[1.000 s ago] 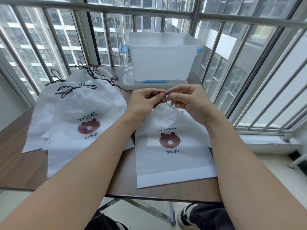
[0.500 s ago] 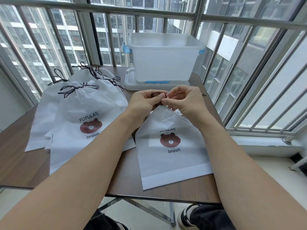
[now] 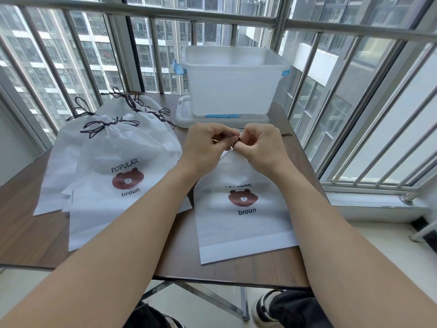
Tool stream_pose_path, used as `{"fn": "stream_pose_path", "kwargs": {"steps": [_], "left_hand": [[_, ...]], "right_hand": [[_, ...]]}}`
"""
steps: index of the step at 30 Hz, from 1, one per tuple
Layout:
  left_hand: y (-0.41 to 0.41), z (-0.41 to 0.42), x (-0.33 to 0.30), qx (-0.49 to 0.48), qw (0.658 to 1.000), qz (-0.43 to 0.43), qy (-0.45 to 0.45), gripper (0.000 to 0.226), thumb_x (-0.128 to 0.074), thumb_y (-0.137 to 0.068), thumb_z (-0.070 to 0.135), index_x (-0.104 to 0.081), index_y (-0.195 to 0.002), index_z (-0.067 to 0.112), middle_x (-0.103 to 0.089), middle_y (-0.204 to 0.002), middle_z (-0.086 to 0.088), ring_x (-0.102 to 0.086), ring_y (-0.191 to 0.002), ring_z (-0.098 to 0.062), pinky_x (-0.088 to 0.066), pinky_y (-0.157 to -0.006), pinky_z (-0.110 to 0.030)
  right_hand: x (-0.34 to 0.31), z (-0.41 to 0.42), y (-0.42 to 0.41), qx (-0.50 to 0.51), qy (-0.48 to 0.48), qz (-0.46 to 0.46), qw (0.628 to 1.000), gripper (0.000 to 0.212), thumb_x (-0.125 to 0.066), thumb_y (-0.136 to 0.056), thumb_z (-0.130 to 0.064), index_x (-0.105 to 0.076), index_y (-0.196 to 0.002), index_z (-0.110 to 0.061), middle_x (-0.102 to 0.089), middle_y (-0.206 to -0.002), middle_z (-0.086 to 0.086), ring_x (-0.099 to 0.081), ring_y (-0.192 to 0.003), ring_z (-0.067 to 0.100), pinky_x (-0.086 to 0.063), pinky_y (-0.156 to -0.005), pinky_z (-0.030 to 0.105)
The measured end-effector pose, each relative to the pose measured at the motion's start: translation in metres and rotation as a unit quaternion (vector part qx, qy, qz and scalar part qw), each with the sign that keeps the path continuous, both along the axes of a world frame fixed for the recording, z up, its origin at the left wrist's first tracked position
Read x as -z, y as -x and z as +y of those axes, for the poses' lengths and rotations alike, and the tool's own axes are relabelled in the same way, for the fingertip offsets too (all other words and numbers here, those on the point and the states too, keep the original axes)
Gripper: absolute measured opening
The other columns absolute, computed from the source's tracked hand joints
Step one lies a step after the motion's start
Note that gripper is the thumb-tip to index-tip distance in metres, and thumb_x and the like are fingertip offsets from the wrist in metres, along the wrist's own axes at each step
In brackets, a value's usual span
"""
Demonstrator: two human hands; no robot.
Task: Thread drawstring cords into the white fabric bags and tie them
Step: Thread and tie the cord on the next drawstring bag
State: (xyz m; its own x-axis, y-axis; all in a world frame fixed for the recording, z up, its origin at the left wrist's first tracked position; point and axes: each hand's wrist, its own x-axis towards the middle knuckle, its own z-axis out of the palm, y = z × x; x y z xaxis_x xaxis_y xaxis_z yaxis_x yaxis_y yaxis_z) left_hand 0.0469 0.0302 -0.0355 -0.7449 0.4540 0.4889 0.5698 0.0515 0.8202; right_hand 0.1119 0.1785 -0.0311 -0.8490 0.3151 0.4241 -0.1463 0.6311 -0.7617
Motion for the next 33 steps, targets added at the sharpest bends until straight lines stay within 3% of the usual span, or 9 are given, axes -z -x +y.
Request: {"fn": "stream_pose_path", "kwargs": {"steps": [4,6,9,12,18,23,27,30,33], "left_hand": [[-0.001,0.0,0.001,0.009,1.0,0.0,0.006,0.018,-0.073,-0.086,0.003,-0.078,-0.093,0.018,-0.077,-0.085,0.002,-0.074,-0.075,-0.02,-0.061,-0.079,-0.041],[-0.001,0.0,0.001,0.014,1.0,-0.012,-0.001,0.018,-0.073,-0.086,0.001,-0.078,-0.093,0.015,-0.077,-0.085,0.005,-0.074,-0.076,-0.021,-0.061,-0.079,-0.038],[-0.003,-0.001,-0.002,0.02,1.0,-0.014,-0.001,0.019,-0.072,-0.086,-0.001,-0.078,-0.092,0.015,-0.076,-0.082,0.006,-0.074,-0.076,-0.019,-0.058,-0.073,-0.025],[-0.002,0.0,-0.002,0.027,0.999,-0.029,-0.014,0.018,-0.073,-0.086,0.0,-0.077,-0.091,0.016,-0.077,-0.084,0.002,-0.074,-0.078,-0.02,-0.058,-0.075,-0.024],[-0.006,-0.001,-0.003,0.055,0.994,-0.083,-0.039,0.014,-0.072,-0.085,-0.002,-0.076,-0.093,0.008,-0.075,-0.084,-0.004,-0.069,-0.079,-0.011,-0.057,-0.082,-0.023],[-0.005,-0.001,-0.004,0.06,0.991,-0.104,-0.05,0.016,-0.072,-0.085,-0.003,-0.077,-0.092,0.011,-0.076,-0.085,0.0,-0.069,-0.08,-0.007,-0.054,-0.081,-0.018],[-0.008,0.0,-0.005,0.07,0.99,-0.107,-0.056,0.016,-0.071,-0.085,-0.006,-0.075,-0.097,0.004,-0.075,-0.086,-0.001,-0.07,-0.079,-0.006,-0.054,-0.079,-0.016],[-0.008,0.001,-0.004,0.07,0.991,-0.102,-0.06,0.016,-0.071,-0.085,-0.006,-0.075,-0.094,0.006,-0.076,-0.087,0.0,-0.071,-0.082,-0.008,-0.055,-0.081,-0.019],[-0.006,0.002,-0.002,0.06,0.993,-0.08,-0.056,0.019,-0.072,-0.085,-0.002,-0.076,-0.089,0.016,-0.078,-0.09,0.0,-0.074,-0.088,-0.016,-0.058,-0.088,-0.03]], "right_hand": [[-0.004,-0.002,-0.004,-0.046,0.003,-0.037,0.998,0.016,-0.064,-0.083,-0.004,-0.069,-0.085,-0.019,-0.07,-0.068,-0.008,-0.049,-0.054,0.003,-0.039,-0.054,0.014],[-0.006,-0.001,-0.006,-0.085,0.021,-0.055,0.995,0.024,-0.058,-0.089,0.001,-0.075,-0.089,-0.015,-0.07,-0.071,-0.011,-0.051,-0.057,-0.002,-0.039,-0.058,0.012],[-0.008,0.007,-0.009,-0.136,0.165,-0.112,0.97,0.015,-0.058,-0.098,0.0,-0.072,-0.104,0.002,-0.061,-0.061,-0.012,-0.045,-0.049,-0.001,-0.034,-0.05,0.011],[-0.007,0.016,-0.013,-0.164,0.253,-0.154,0.941,0.007,-0.064,-0.097,-0.007,-0.07,-0.094,-0.004,-0.051,-0.063,-0.003,-0.04,-0.053,0.007,-0.032,-0.047,0.016],[-0.011,0.025,-0.018,-0.187,0.358,-0.182,0.896,0.013,-0.074,-0.08,-0.02,-0.07,-0.079,-0.008,-0.065,-0.074,0.007,-0.061,-0.065,0.018,-0.054,-0.063,0.025],[-0.011,0.028,-0.017,-0.175,0.457,-0.145,0.86,0.023,-0.058,-0.1,-0.021,-0.07,-0.086,-0.007,-0.069,-0.077,0.004,-0.067,-0.072,0.018,-0.06,-0.067,0.029],[-0.009,0.024,-0.014,-0.192,0.461,-0.148,0.854,0.028,-0.048,-0.106,-0.022,-0.064,-0.088,-0.007,-0.069,-0.075,0.003,-0.066,-0.07,0.015,-0.057,-0.066,0.025],[-0.009,0.024,-0.011,-0.184,0.468,-0.145,0.852,0.027,-0.054,-0.102,-0.028,-0.065,-0.09,-0.006,-0.068,-0.082,0.007,-0.066,-0.076,0.019,-0.058,-0.072,0.027],[-0.009,0.028,-0.012,-0.184,0.482,-0.157,0.842,0.044,-0.067,-0.088,-0.034,-0.068,-0.115,0.001,-0.069,-0.102,0.015,-0.068,-0.09,0.026,-0.06,-0.083,0.034]]}}
